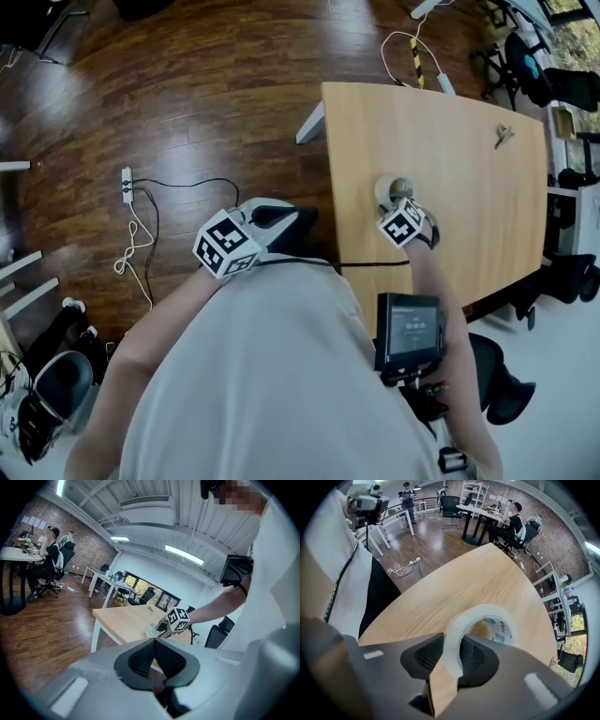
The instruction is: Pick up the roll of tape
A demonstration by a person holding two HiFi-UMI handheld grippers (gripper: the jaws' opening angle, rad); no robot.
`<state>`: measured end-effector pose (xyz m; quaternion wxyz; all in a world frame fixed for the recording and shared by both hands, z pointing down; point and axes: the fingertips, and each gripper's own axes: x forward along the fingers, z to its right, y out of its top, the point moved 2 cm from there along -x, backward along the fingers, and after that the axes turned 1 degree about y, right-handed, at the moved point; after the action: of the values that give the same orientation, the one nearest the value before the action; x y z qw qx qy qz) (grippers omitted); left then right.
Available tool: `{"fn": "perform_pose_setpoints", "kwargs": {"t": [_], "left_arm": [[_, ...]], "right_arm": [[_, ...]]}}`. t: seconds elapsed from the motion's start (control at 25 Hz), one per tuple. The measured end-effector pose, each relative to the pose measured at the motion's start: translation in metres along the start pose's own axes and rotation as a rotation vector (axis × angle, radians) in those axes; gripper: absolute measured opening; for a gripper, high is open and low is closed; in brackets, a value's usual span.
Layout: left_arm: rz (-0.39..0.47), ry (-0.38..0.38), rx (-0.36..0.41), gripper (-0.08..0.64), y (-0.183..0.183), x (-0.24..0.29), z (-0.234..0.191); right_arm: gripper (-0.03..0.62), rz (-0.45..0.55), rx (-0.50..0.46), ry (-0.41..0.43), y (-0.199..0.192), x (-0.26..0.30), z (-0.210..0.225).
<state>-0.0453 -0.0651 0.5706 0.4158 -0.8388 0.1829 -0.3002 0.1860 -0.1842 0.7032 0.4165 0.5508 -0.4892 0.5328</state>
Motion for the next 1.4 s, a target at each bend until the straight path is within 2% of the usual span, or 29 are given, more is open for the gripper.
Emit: {"fn": "perform_pose_setpoints", "kwargs": {"t": [0.12,0.32,0.52,0.76,1.0,1.24,1.4], "left_arm": [[-0.006,-0.007,0.001,0.006,-0.002,-0.006,0.005],[-0.012,-0.049,0.04,0.006,-0.002,-0.011,0.009],[-0.024,-0.09,0.064,0.006,-0.009,-0.023,0.012],[-0.061,-0.159,0.128,0.006,-0.014,-0.029,0.019],[-0.105,-0.237,0.184,0.006,-0.019,-0.025,0.034],[-0.123,-0.302,0.239,0.006,-0.012,-0.018,0.058],[-0.124,-0.342,0.285,0.006,-0.006,-0.01,0.082]], "right_arm": [[0.1,0.037,0.012,0.004,0.008,-0.01,-0.013],[0.1,0.089,0.067,-0.037,0.012,-0.032,-0.026],[0.1,0.209,0.22,-0.038,0.019,-0.055,-0.05],[0.098,0.446,0.458,-0.026,0.024,-0.093,-0.091],[0.097,0.763,0.678,-0.073,0.023,-0.144,-0.123],[0.097,1.058,0.778,-0.133,0.019,-0.192,-0.151],[0.097,1.162,0.776,-0.183,0.012,-0.211,-0.167]]}}
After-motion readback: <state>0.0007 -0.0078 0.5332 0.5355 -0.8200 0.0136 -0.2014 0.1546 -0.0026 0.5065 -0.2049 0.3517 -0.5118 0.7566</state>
